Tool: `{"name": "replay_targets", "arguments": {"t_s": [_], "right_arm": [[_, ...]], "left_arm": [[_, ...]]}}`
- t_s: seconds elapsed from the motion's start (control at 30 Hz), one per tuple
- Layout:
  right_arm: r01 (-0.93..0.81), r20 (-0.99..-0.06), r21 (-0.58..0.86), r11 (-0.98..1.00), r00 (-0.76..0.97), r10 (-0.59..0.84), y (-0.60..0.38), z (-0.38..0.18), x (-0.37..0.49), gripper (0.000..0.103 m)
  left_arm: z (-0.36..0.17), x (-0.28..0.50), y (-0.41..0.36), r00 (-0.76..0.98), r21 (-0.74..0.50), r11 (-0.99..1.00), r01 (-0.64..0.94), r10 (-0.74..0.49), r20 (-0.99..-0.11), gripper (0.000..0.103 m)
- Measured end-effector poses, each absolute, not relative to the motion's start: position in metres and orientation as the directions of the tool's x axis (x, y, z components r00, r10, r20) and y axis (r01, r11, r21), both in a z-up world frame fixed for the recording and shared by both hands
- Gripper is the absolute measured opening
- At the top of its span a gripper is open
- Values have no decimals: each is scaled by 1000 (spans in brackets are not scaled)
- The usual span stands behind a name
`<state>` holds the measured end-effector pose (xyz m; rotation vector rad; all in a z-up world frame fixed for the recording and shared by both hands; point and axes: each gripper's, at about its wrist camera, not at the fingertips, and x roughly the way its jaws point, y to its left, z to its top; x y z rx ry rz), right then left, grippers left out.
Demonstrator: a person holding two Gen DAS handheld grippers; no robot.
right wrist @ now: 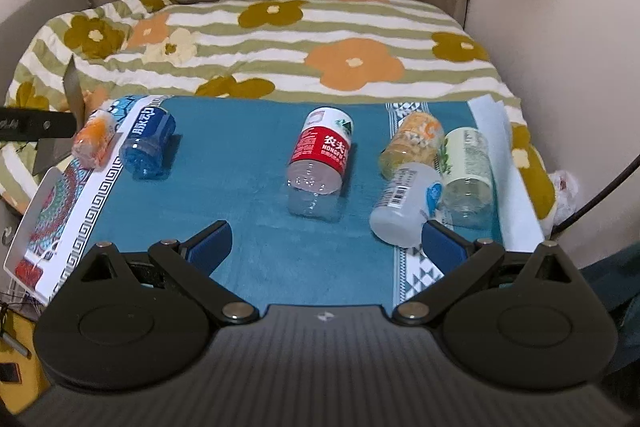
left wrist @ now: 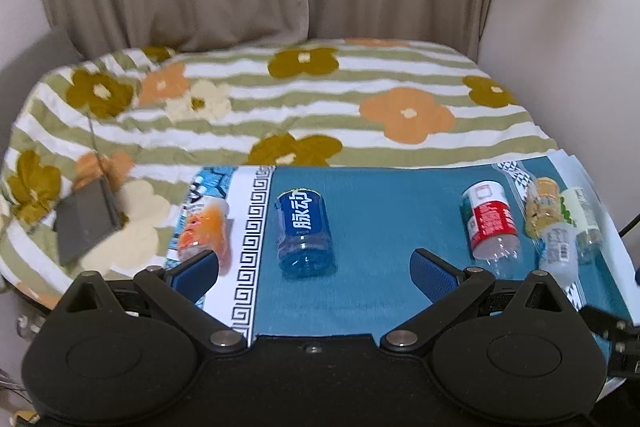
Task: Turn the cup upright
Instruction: 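Move the left tool toward the lying blue cup and close on it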
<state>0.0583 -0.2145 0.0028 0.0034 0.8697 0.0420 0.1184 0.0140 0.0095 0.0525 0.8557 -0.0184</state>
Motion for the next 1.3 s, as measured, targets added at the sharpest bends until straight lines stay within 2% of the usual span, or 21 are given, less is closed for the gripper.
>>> {"name": "replay_targets", "arguments": {"t_s": [0.13,0.53,0.7,0.77,0.9,0.97,1.3], "right_arm": [[19,-784,107,994,617,72,-209,-6,80,103],[152,-861,38,988,506,-44,-187,-44,128,103],[192,-879,32,981,472,-64,-186,-54,140,103],[200,-886,30,979,459,-66,-185,-58,145,103],[215,-898,19,976,433,-78,-181,-66,153,103],[223,-901,18,975,426,-81,-180,-68,155,103],[258,-909,21,966,408,-89,-179,-74,155,103]], "left_arm": [[-7,160,30,607,-11,999,40,-33,-794,103],[-76,251,57,412,-154,988,30,-153,-899,98],[-98,269,57,350,-172,985,27,-170,-921,96],[-106,274,56,327,-163,986,34,-165,-930,90],[-118,278,56,292,-165,986,36,-168,-942,88],[-123,280,57,277,-166,985,42,-171,-946,71],[-122,279,59,276,-191,978,81,-206,-939,68]]}}
